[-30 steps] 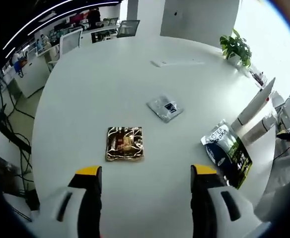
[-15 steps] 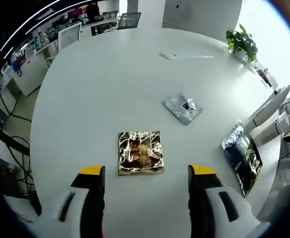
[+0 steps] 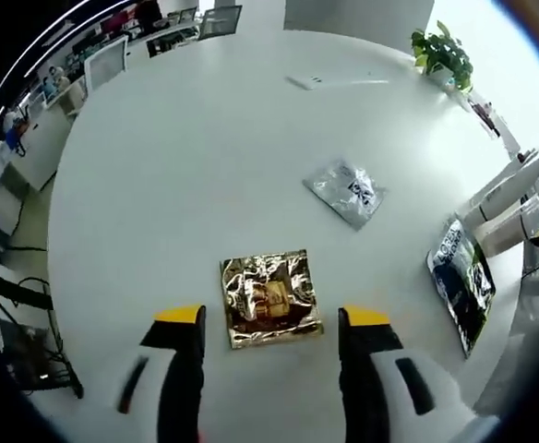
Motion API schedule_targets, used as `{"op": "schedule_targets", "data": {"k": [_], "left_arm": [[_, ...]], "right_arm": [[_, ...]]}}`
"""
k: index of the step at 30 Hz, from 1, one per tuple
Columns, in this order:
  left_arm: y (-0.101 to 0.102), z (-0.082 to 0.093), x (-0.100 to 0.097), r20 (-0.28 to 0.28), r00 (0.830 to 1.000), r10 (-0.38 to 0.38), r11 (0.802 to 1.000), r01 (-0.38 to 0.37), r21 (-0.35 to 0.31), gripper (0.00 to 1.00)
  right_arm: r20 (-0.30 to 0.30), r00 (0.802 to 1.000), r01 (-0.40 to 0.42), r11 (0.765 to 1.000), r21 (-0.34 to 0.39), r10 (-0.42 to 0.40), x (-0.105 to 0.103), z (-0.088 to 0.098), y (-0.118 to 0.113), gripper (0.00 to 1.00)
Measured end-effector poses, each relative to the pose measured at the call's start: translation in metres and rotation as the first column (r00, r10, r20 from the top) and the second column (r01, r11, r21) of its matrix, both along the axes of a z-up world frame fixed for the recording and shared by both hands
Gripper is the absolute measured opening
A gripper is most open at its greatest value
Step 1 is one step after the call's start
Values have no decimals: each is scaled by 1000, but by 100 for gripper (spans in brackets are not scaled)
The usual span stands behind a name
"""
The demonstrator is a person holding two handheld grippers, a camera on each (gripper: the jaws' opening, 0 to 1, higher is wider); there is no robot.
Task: Arrange the skincare products in the storage area until every visible bottle or jar stands upright without overlapping.
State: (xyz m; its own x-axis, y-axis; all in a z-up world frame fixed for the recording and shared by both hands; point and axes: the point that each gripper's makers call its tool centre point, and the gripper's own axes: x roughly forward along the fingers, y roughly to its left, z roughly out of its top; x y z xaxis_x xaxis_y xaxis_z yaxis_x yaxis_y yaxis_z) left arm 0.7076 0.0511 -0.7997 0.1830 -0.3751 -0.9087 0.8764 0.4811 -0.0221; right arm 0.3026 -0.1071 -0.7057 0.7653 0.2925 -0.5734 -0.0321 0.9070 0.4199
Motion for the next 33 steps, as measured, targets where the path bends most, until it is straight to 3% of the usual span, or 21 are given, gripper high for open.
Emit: {"op": "schedule_targets", "data": {"k": [12,19,33], "left_arm": [[-2,-1,1,1,999,-48,998,48,28,45],[-1,1,3,6,999,-39,999,39,25,38],[-2,4,-3,16,996,-86,996,85,34,38]], "right_arm": [[-5,1000,5,1000,5,-5,0,-1,0,87],[-8,1000,5,1000,6,-5,-1,-1,0,87],[-12,1000,3,1000,4,-3,-1,-2,0,87]]}}
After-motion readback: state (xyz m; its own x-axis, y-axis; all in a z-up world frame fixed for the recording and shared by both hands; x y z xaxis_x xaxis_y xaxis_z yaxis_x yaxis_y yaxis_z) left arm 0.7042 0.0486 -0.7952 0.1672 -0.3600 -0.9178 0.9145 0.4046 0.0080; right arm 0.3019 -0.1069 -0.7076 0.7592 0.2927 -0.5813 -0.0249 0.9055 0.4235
